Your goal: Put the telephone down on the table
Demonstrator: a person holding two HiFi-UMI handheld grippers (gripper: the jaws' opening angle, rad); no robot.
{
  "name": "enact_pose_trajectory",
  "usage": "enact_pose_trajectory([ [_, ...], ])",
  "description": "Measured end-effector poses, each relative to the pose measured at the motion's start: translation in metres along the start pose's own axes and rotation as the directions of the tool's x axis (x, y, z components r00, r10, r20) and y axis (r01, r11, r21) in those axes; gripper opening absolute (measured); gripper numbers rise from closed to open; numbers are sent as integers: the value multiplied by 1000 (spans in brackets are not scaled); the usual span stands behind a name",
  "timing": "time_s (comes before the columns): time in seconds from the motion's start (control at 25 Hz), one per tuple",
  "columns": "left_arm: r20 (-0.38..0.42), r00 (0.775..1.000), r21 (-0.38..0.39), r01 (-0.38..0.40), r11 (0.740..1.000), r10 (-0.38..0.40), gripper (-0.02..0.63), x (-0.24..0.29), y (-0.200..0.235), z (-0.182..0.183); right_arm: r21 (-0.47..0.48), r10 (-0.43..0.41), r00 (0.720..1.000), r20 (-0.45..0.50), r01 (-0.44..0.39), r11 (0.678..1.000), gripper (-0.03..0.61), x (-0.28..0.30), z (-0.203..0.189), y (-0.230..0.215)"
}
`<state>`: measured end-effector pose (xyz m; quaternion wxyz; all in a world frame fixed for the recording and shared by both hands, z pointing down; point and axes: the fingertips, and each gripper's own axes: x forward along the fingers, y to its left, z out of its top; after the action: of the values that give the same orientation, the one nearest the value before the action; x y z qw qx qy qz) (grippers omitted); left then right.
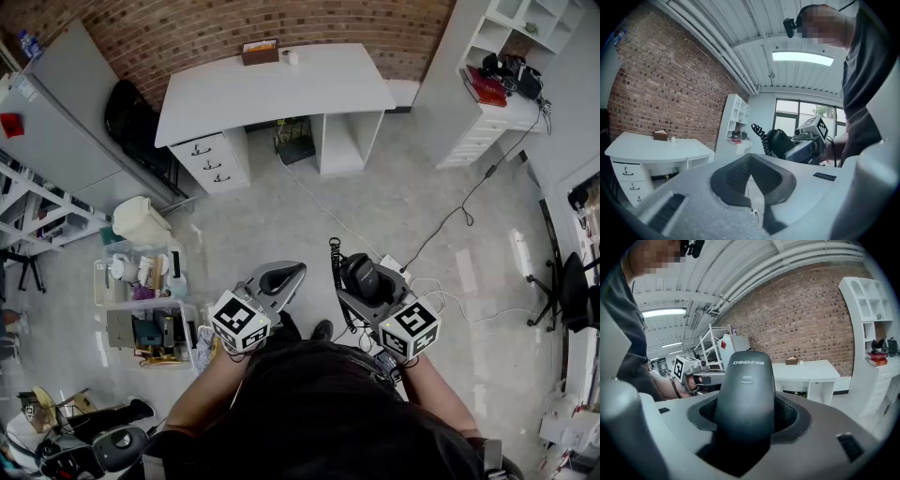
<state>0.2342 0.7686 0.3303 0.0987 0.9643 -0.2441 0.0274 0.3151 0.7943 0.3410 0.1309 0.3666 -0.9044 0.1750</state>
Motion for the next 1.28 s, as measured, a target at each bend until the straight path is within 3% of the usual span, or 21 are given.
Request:
enact_pose_trajectory([
  [0.56,5,999,-32,-48,998,48,8,-39,58,0,22,45,999,-3,-45,999,281,57,16,17],
  [0.92,-2,997,-58,-73,996,73,8,-80,155,5,34,76,997,-22,-75,997,281,160,50,23],
  [1.28,27,993,-37,-114,993,115,8,-142,248,25,-16,105,994,-13,-105,994,281,268,102,46],
])
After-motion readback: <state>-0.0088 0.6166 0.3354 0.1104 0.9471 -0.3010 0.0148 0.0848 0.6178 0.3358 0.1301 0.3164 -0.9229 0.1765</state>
